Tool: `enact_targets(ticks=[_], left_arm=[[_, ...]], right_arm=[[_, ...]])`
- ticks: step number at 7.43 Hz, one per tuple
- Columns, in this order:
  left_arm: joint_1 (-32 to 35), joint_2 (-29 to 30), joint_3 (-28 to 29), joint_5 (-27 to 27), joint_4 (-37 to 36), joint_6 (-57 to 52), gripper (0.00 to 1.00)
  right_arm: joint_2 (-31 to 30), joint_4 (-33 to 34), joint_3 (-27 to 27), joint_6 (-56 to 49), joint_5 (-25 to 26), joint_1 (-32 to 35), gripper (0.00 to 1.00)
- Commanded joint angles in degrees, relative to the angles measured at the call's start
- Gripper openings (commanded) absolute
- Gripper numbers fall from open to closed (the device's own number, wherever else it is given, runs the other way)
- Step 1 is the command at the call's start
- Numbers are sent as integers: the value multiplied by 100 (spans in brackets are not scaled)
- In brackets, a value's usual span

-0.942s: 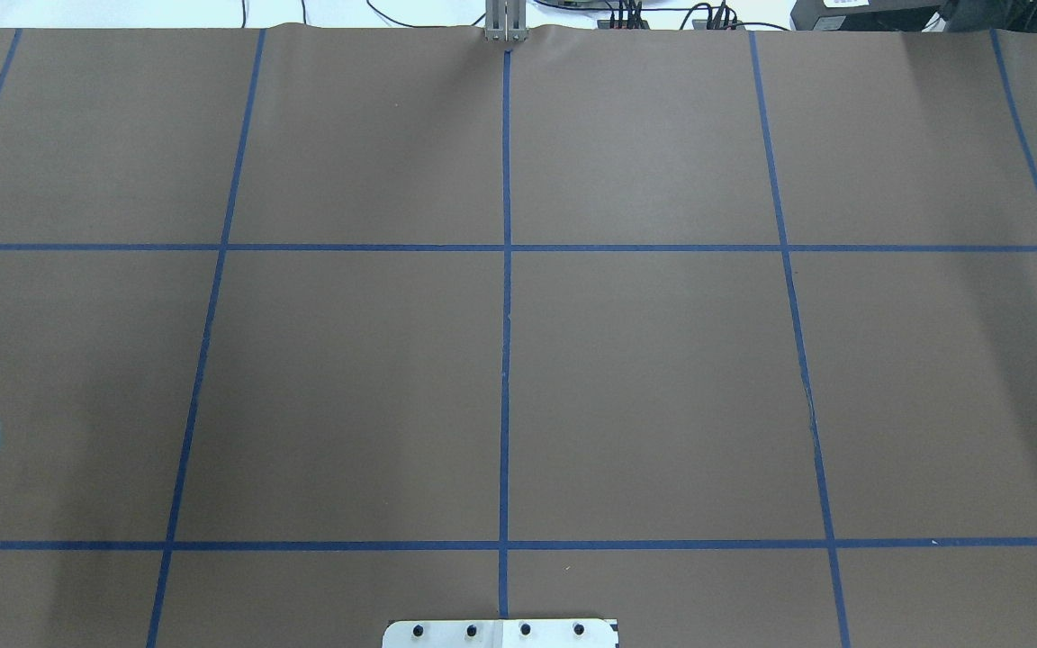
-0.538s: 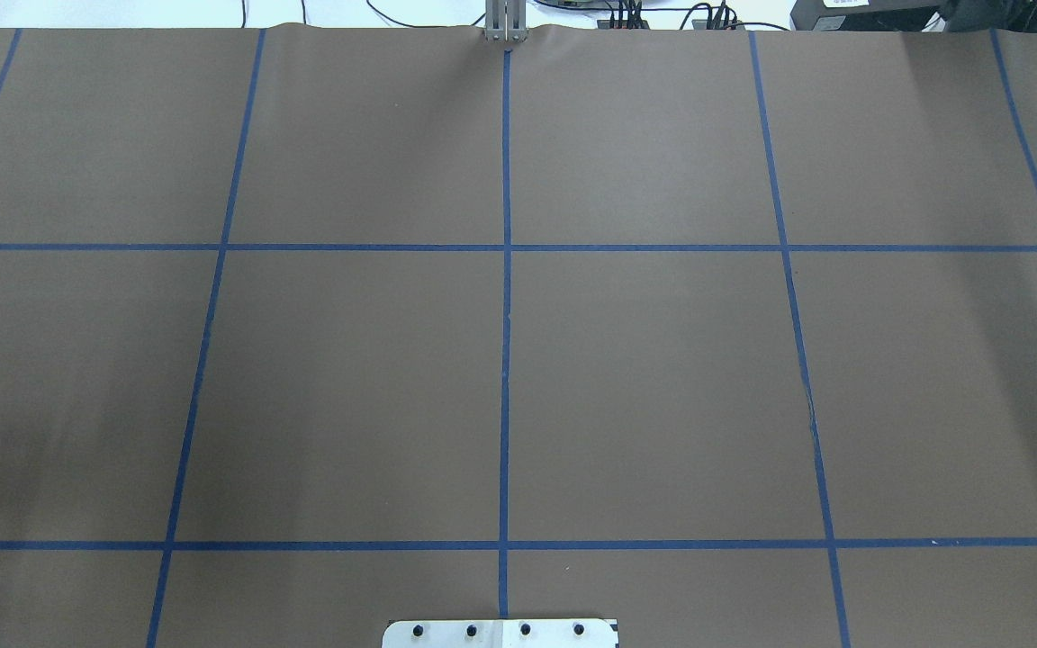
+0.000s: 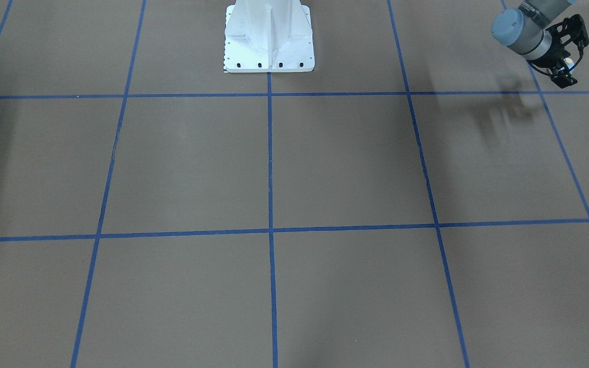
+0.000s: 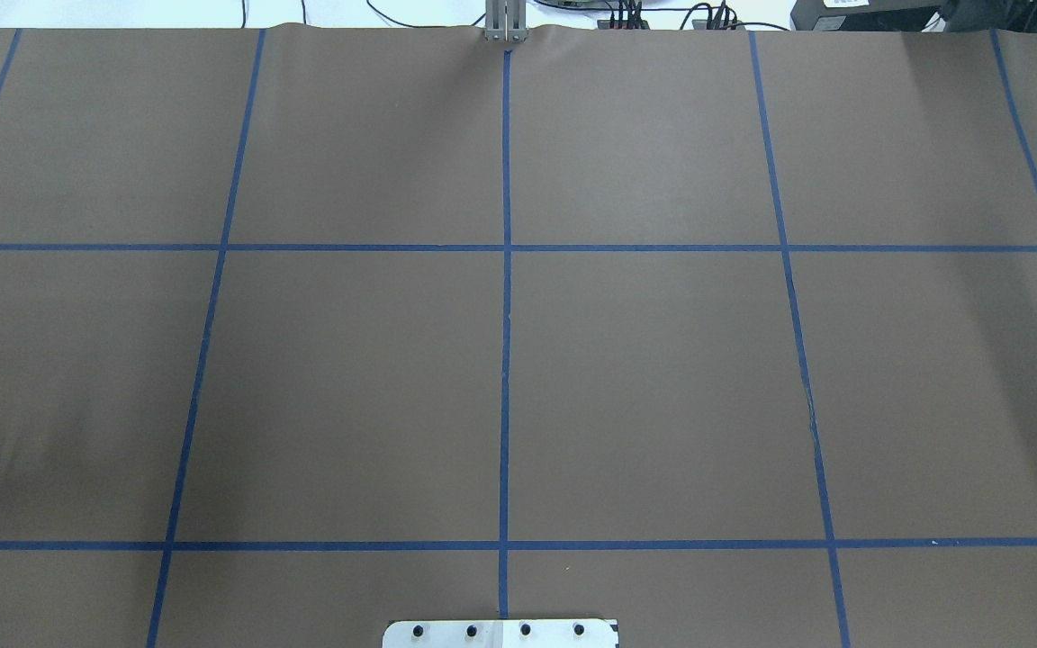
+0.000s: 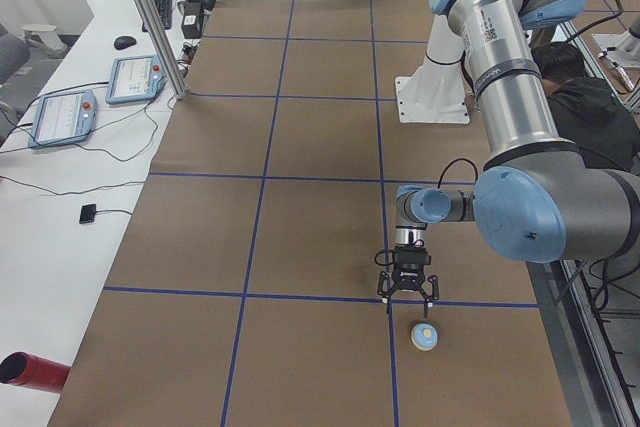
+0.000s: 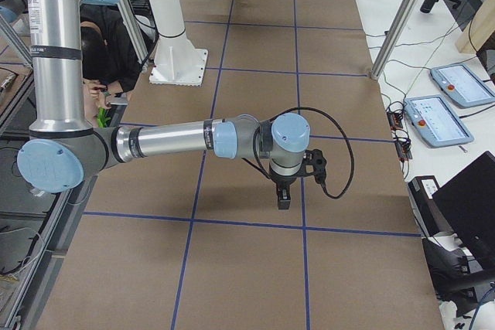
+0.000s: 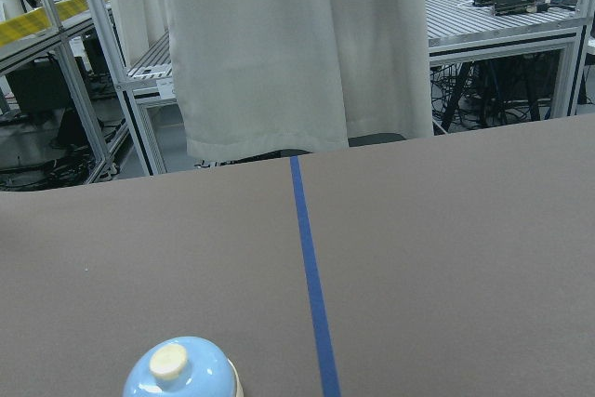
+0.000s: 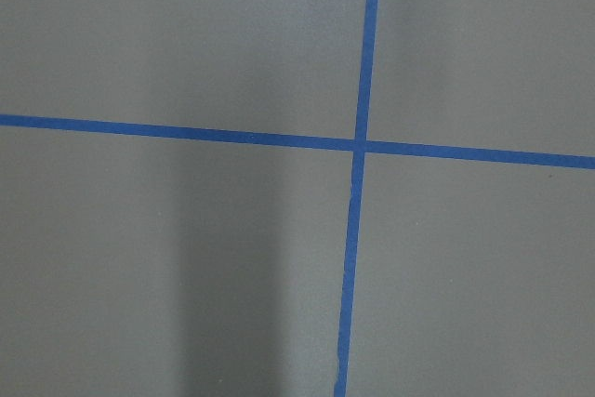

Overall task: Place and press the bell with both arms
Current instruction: 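Reach the left gripper down and grasp the blue service bell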

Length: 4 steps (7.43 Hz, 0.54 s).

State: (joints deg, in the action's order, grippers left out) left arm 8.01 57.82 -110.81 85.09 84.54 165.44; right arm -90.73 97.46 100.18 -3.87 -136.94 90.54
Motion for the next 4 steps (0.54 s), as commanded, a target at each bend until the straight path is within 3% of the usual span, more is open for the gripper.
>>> enact_targets(ticks=[1, 4], left_arm=[[-396, -52, 24, 43, 1, 444, 100], [-791, -69, 33, 183, -8, 866, 100]], right_arm=[[2, 1, 10, 0, 0, -1, 100], [-6, 1, 1, -9, 0, 7, 100]])
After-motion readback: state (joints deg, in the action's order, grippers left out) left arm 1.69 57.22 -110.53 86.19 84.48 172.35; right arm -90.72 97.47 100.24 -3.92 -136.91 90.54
